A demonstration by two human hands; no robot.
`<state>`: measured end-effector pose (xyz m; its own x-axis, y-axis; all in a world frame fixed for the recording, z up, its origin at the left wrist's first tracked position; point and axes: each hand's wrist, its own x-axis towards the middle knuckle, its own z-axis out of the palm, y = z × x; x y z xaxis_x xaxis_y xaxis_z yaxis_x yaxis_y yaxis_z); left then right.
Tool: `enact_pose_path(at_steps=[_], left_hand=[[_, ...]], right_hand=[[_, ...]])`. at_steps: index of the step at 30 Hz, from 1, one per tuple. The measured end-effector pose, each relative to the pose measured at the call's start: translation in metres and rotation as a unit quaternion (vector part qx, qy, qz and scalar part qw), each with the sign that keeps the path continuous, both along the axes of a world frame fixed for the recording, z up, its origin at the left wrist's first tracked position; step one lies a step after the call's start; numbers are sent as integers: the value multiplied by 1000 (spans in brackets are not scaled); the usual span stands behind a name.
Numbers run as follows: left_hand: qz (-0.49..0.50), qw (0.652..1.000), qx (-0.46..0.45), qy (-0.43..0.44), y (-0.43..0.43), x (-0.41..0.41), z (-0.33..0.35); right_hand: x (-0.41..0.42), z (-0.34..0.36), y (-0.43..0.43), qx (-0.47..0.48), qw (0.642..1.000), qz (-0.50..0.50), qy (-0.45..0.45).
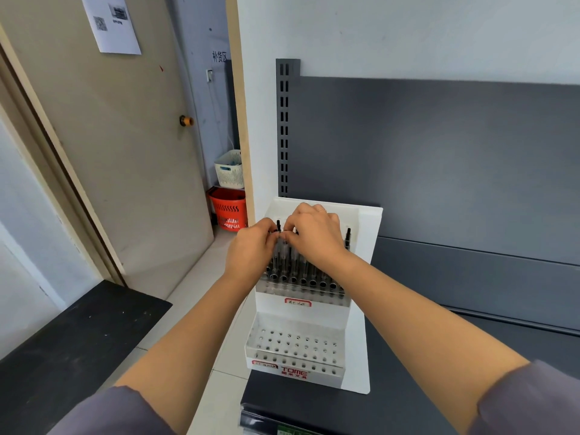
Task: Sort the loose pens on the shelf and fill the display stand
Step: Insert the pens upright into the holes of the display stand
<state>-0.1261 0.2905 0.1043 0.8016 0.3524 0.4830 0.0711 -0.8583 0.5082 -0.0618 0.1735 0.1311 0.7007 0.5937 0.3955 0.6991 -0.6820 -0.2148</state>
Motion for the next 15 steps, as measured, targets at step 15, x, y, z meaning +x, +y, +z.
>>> enact_pose_path(at_steps=[15], left_hand=[[1,993,47,-107,-26,1,25]], right_hand=[[4,10,-38,32,998,2,-50]])
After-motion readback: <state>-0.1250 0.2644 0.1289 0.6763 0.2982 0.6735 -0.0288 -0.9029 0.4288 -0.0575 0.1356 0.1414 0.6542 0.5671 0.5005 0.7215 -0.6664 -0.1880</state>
